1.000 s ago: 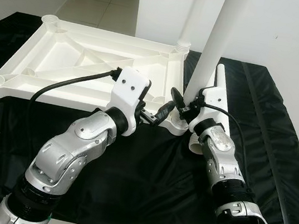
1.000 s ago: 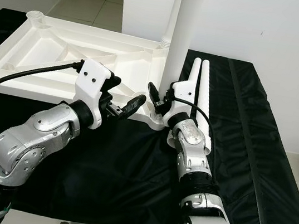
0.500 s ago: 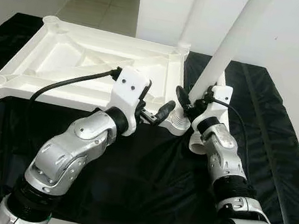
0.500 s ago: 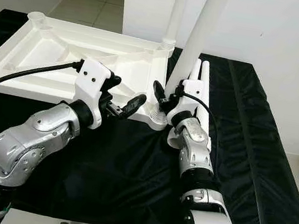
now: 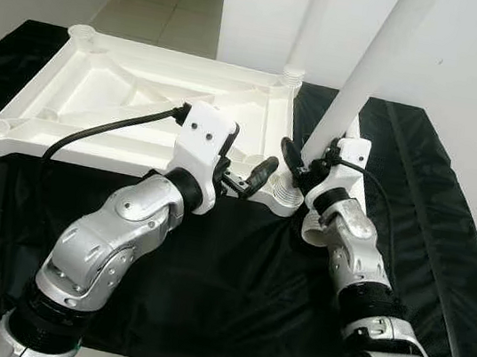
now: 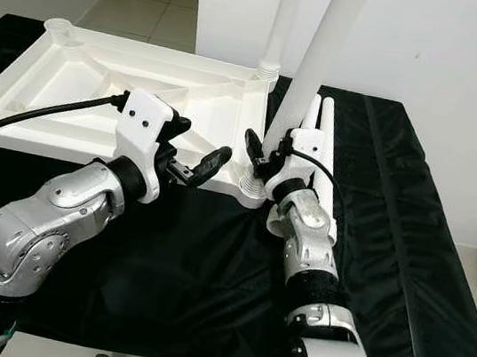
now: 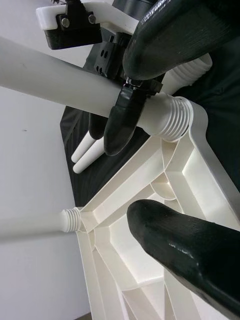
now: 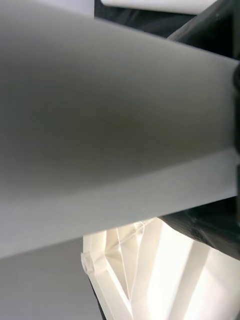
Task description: Building children table
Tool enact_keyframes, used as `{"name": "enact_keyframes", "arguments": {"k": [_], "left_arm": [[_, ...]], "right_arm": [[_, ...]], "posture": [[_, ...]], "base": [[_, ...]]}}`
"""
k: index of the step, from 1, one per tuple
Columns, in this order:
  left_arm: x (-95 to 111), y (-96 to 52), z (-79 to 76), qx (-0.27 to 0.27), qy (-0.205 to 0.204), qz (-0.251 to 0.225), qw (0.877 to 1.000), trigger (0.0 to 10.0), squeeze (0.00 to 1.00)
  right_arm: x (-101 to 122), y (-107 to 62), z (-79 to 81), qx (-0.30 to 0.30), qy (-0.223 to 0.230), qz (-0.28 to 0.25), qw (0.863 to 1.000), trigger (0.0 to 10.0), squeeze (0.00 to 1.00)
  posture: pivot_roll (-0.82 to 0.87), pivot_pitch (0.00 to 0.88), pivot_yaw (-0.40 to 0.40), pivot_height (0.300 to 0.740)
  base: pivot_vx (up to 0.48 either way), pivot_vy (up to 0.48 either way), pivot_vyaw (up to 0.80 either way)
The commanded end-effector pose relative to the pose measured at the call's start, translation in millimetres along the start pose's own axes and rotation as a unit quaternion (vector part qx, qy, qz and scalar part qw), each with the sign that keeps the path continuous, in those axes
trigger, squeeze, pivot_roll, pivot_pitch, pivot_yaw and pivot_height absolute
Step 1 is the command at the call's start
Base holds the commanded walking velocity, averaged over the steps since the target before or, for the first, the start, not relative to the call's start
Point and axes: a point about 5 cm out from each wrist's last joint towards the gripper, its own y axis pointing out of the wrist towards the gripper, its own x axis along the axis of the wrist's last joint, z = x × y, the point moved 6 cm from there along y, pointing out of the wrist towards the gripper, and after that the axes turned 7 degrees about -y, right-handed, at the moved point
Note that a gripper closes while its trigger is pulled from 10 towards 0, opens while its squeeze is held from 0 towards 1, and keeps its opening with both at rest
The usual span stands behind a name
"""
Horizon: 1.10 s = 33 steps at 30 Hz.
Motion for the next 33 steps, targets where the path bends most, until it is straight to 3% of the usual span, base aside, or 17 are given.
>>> {"name": "enact_keyframes", "arguments": {"k": [1,12,33], "left_arm": [[0.6,-1.6,-8.9,-0.033,-0.001,0.003,0.999,10.0,0.0],[1.8,-1.3,-7.8,-0.03,-0.002,0.002,1.0,10.0,0.0],[3.9,-0.5,-6.4,-0.028,-0.002,-0.002,1.0,10.0,0.0]], "right_arm": [[-49.6,-18.1,1.3,-0.015,0.013,0.09,0.996,10.0,0.0],[-43.0,-13.3,1.0,-0.078,0.021,0.08,0.993,10.0,0.0],[-37.5,-3.0,10.6,-0.142,0.011,0.094,0.985,10.0,0.0]], "posture": [[0.03,0.139,-0.038,0.74],[0.03,0.138,-0.037,0.74],[0.03,0.134,-0.04,0.74]], "base": [[0.0,0.0,0.0],[0.0,0.0,0.0],[0.0,0.0,0.0]]}}
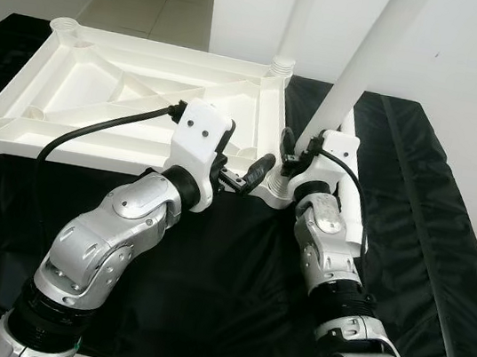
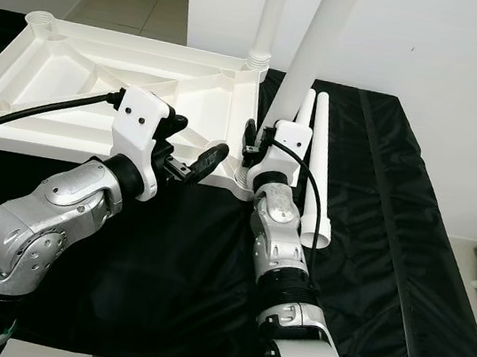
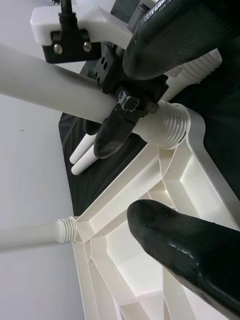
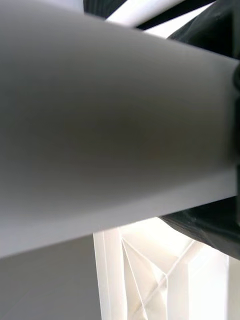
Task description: Building children table
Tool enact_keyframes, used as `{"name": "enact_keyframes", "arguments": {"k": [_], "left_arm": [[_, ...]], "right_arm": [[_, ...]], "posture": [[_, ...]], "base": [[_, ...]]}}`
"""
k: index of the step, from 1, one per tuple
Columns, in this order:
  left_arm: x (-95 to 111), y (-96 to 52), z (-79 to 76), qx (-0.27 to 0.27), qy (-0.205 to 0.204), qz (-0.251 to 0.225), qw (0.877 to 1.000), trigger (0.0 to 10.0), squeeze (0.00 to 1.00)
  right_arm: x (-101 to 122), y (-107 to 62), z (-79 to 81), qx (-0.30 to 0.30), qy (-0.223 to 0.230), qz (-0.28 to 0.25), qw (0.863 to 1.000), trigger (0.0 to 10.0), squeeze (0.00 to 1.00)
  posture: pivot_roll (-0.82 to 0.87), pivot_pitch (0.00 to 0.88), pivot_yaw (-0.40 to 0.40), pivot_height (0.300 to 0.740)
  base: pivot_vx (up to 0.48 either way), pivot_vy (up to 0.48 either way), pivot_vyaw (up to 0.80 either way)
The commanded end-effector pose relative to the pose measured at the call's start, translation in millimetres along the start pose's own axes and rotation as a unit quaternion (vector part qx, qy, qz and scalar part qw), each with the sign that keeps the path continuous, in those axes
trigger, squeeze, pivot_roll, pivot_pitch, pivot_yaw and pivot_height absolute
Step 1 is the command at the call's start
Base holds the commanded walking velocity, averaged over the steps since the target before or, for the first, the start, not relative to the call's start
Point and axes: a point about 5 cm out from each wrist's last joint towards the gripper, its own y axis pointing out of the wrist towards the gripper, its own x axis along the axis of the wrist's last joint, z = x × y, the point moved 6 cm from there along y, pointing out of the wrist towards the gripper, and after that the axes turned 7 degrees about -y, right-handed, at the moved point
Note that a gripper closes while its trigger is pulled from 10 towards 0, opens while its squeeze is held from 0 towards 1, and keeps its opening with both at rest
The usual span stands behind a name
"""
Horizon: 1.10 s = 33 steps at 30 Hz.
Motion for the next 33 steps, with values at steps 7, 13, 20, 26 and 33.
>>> {"name": "enact_keyframes", "arguments": {"k": [7,13,20,26,33], "left_arm": [[2.9,0.5,-9.3,-0.034,0.002,0.0,0.999,10.0,0.0],[3.1,0.8,-8.7,-0.033,0.002,0.0,0.999,10.0,0.0],[3.9,1.8,-9.5,-0.036,0.002,-0.002,0.999,10.0,0.0],[3.6,1.6,-9.4,-0.035,0.001,-0.002,0.999,10.0,0.0],[2.6,1.5,-11.0,-0.037,0.001,-0.001,0.999,10.0,0.0]], "right_arm": [[-48.0,-15.2,-7.9,-0.073,-0.001,0.097,0.993,10.0,0.0],[-51.3,-19.6,-15.8,-0.122,0.004,0.106,0.987,10.0,0.0],[-50.1,-23.0,-20.2,-0.167,0.0,0.109,0.98,10.0,0.0],[-48.7,-24.9,-24.1,-0.184,-0.006,0.104,0.977,10.0,0.0],[-39.0,-22.0,-20.2,-0.161,-0.012,0.073,0.984,10.0,0.0]], "posture": [[0.03,0.131,-0.042,0.74],[0.03,0.125,-0.041,0.74],[0.03,0.123,-0.04,0.74],[0.03,0.124,-0.041,0.74],[0.03,0.117,-0.043,0.74]], "base": [[0.0,0.0,0.0],[0.0,0.0,0.0],[0.0,0.0,0.0],[0.0,0.0,0.0],[0.0,0.0,0.0]]}}
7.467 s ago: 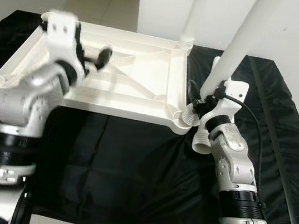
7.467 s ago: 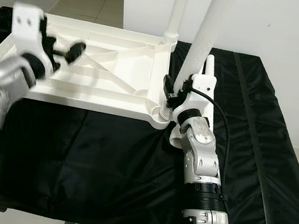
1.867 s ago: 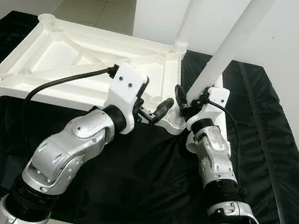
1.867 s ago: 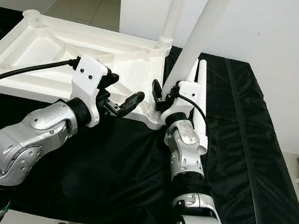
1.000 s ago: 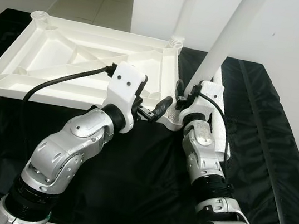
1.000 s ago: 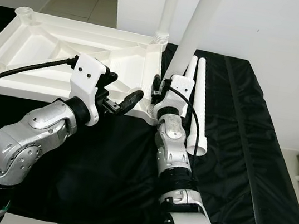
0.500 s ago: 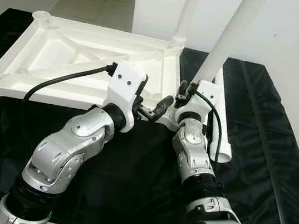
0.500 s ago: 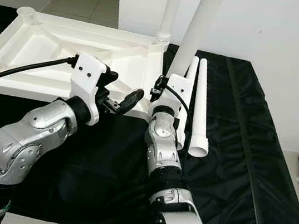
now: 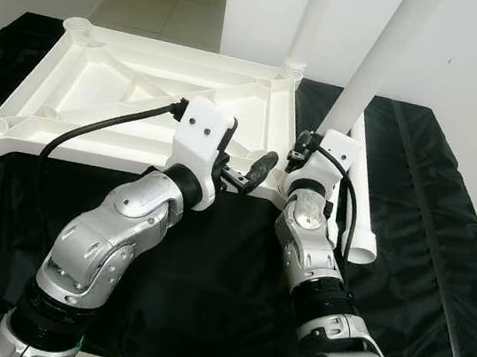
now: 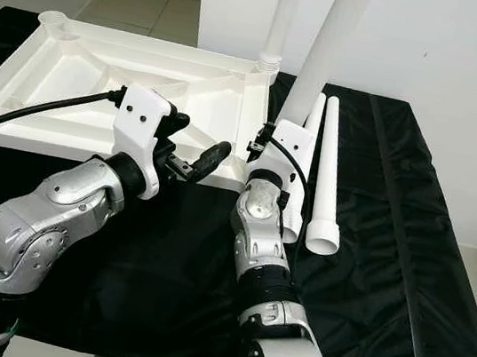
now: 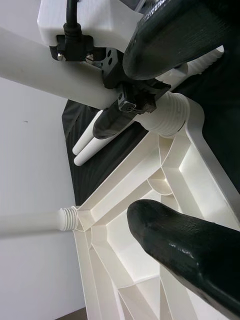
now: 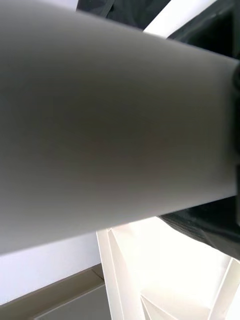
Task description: Building children table
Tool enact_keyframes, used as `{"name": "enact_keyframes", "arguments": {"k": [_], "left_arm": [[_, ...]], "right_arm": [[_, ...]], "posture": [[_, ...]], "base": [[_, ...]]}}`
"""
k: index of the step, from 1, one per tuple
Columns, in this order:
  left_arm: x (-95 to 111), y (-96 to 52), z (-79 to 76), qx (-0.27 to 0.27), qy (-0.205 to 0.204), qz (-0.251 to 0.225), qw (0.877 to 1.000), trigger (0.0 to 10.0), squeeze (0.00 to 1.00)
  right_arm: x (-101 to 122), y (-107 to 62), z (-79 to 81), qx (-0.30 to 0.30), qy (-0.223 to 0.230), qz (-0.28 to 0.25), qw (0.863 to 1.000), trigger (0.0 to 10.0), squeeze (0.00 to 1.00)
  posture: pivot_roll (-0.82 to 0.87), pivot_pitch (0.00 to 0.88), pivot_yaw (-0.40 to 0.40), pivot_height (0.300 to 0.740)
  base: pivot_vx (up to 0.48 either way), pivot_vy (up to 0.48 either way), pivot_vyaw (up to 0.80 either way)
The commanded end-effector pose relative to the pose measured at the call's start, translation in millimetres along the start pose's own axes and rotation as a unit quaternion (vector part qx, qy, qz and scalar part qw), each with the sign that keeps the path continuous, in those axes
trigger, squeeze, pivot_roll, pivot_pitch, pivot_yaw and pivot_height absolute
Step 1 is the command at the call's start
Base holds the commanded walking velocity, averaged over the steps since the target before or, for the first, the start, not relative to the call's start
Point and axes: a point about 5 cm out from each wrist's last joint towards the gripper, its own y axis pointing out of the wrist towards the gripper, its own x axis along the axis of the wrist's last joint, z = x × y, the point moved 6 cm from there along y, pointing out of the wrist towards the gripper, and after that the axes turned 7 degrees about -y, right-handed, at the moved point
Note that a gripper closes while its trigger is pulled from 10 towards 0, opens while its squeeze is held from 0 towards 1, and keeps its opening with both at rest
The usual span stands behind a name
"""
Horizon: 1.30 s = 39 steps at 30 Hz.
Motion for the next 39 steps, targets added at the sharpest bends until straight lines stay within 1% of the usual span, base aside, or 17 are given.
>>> {"name": "enact_keyframes", "arguments": {"k": [1,4,6,7,8,14,15,18,19,21,22,24,27,35,36,38,39], "left_arm": [[-0.2,0.1,-9.3,-0.035,0.002,0.004,0.999,10.0,0.0],[-0.2,0.1,-9.5,-0.035,0.002,0.004,0.999,10.0,0.0],[-0.1,0.2,-9.9,-0.036,0.002,0.004,0.999,10.0,0.0],[-0.1,0.2,-9.9,-0.036,0.002,0.004,0.999,10.0,0.0],[-0.2,0.3,-10.0,-0.036,0.002,0.004,0.999,10.0,0.0],[-0.3,0.9,-10.7,-0.038,0.001,0.004,0.999,10.0,0.0],[-0.2,1.1,-11.1,-0.039,0.001,0.003,0.999,10.0,0.0],[0.1,1.5,-12.0,-0.04,0.0,0.003,0.999,10.0,0.0],[0.0,1.5,-12.2,-0.041,0.0,0.002,0.999,10.0,0.0],[0.0,1.4,-12.3,-0.041,-0.001,0.002,0.999,10.0,0.0],[-0.1,1.5,-12.5,-0.041,-0.001,0.002,0.999,10.0,0.0],[-0.1,1.5,-12.5,-0.041,-0.001,0.002,0.999,10.0,0.0],[0.3,2.7,-13.1,-0.042,-0.003,0.001,0.999,10.0,0.0],[2.1,4.4,-11.7,-0.038,-0.002,-0.003,0.999,10.0,0.0],[2.4,4.5,-11.4,-0.038,-0.003,-0.004,0.999,10.0,0.0],[2.7,4.6,-11.2,-0.037,-0.003,-0.004,0.999,10.0,0.0],[3.0,4.7,-10.9,-0.037,-0.003,-0.004,0.999,10.0,0.0]], "right_arm": [[-41.6,-11.4,-11.6,-0.009,-0.019,0.066,0.998,10.0,0.0],[-40.7,-11.1,-12.1,-0.006,-0.017,0.063,0.998,10.0,0.0],[-38.8,-10.4,-13.2,0.004,-0.011,0.056,0.998,10.0,0.43],[-38.8,-10.4,-13.2,0.004,-0.011,0.056,0.998,10.0,0.43],[-37.7,-9.7,-13.6,0.013,-0.004,0.052,0.999,10.0,1.0],[-34.6,-5.4,-19.3,0.017,-0.01,0.044,0.999,10.0,1.0],[-34.6,-3.4,-20.6,0.023,-0.011,0.045,0.999,10.0,0.0],[-27.0,0.3,-21.1,0.049,0.001,0.025,0.998,10.0,0.0],[-21.1,1.9,-19.6,0.071,0.005,0.011,0.997,3.5,0.0],[-17.2,2.6,-18.3,0.087,0.007,0.001,0.996,3.1,0.0],[-11.9,2.8,-13.4,0.122,0.02,-0.009,0.992,0.0,0.0],[-11.9,2.8,-13.4,0.122,0.02,-0.009,0.992,0.0,0.0],[2.0,5.9,-8.6,0.202,0.042,-0.031,0.978,0.0,0.0],[20.4,11.4,-15.3,0.24,0.044,-0.061,0.968,0.0,0.0],[21.3,10.6,-14.2,0.252,0.044,-0.062,0.965,3.4,0.0],[21.9,10.1,-13.4,0.26,0.044,-0.063,0.963,3.4,0.0],[22.1,9.1,-12.5,0.268,0.042,-0.064,0.96,10.0,0.0]], "posture": [[0.03,0.117,-0.043,0.74],[0.03,0.114,-0.043,0.74],[0.03,0.111,-0.044,0.74],[0.03,0.111,-0.044,0.74],[0.03,0.11,-0.044,0.74],[0.03,0.106,-0.044,0.74],[0.02,0.101,-0.044,0.74],[0.02,0.099,-0.044,0.74],[0.02,0.097,-0.043,0.74],[0.02,0.097,-0.043,0.74],[0.02,0.098,-0.042,0.74],[0.02,0.098,-0.042,0.74],[0.01,0.103,-0.043,0.74],[0.01,0.111,-0.044,0.74],[0.01,0.112,-0.044,0.74],[0.01,0.112,-0.044,0.74],[0.01,0.112,-0.042,0.74]], "base": [[0.0,0.0,0.0],[0.0,0.0,0.0],[0.0,0.0,0.0],[0.0,0.0,0.0],[0.0,0.0,0.0],[0.0,0.0,0.0],[0.0,0.0,0.0],[0.0,0.0,0.0],[0.0,0.0,0.0],[0.0,0.0,0.0],[0.0,0.0,0.0],[0.0,0.0,0.0],[0.0,0.0,0.0],[0.0,0.0,0.0],[0.0,0.0,0.0],[0.0,0.0,0.0],[0.0,0.0,0.0]]}}
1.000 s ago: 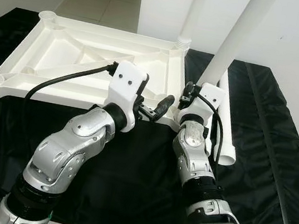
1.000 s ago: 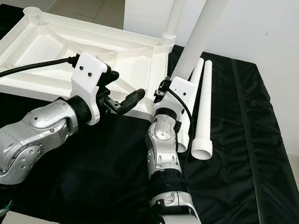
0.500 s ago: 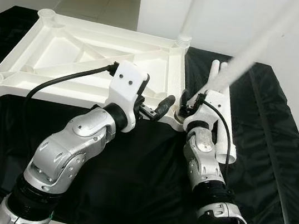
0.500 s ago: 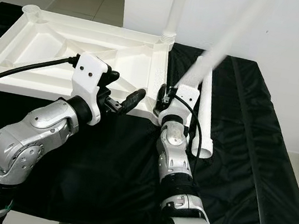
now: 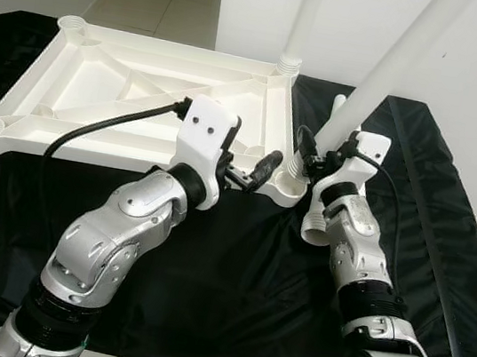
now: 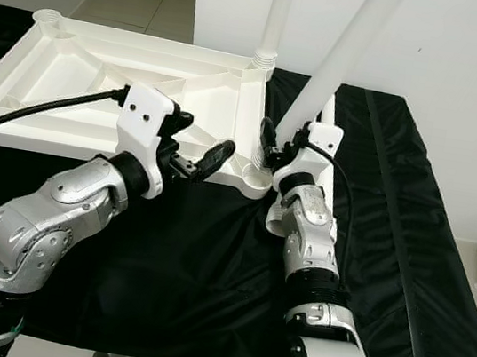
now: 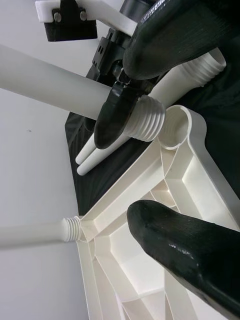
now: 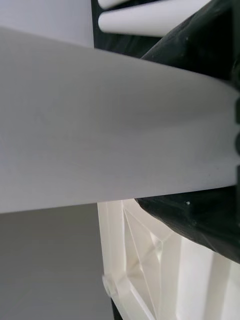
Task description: Building children table
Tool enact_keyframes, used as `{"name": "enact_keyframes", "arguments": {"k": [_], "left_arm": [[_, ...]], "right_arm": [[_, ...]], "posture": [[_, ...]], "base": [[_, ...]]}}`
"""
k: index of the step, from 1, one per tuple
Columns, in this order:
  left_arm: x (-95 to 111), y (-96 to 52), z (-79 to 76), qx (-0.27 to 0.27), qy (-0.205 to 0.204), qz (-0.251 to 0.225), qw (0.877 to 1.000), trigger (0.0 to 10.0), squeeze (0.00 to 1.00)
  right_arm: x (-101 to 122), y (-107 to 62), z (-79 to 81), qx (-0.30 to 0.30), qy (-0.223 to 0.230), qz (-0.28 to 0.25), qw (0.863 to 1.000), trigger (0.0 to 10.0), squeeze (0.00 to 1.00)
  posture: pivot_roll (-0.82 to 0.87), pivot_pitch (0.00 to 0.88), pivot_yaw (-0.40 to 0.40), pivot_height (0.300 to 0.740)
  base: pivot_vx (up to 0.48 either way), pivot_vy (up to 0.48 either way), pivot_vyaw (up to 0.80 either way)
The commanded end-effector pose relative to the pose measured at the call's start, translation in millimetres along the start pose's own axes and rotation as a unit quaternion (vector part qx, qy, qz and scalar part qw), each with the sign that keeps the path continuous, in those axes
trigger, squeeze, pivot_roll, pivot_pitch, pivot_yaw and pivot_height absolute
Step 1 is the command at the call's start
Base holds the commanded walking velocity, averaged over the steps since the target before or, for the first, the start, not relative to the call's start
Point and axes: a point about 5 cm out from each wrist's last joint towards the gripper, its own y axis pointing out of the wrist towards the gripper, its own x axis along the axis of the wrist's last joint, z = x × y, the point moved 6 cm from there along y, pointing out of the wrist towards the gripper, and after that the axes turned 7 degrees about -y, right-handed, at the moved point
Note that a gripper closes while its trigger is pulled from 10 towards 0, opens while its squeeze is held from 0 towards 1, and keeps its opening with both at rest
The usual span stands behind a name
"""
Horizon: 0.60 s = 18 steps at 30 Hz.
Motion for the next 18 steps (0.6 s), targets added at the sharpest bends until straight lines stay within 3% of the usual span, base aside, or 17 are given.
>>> {"name": "enact_keyframes", "arguments": {"k": [1,18], "left_arm": [[-0.2,2.2,-7.0,-0.032,0.002,0.003,0.999,10.0,0.0],[9.5,10.3,-10.5,-0.041,-0.002,-0.012,0.999,10.0,0.0]], "right_arm": [[5.9,-0.5,5.2,0.028,0.001,-0.01,1.0,10.0,0.0],[9.6,-21.6,27.8,0.131,0.002,-0.012,0.991,10.0,0.0]], "posture": [[0.01,0.114,-0.042,0.74],[0.01,0.12,-0.03,0.74]], "base": [[0.0,0.0,0.0],[0.0,0.0,0.0]]}}
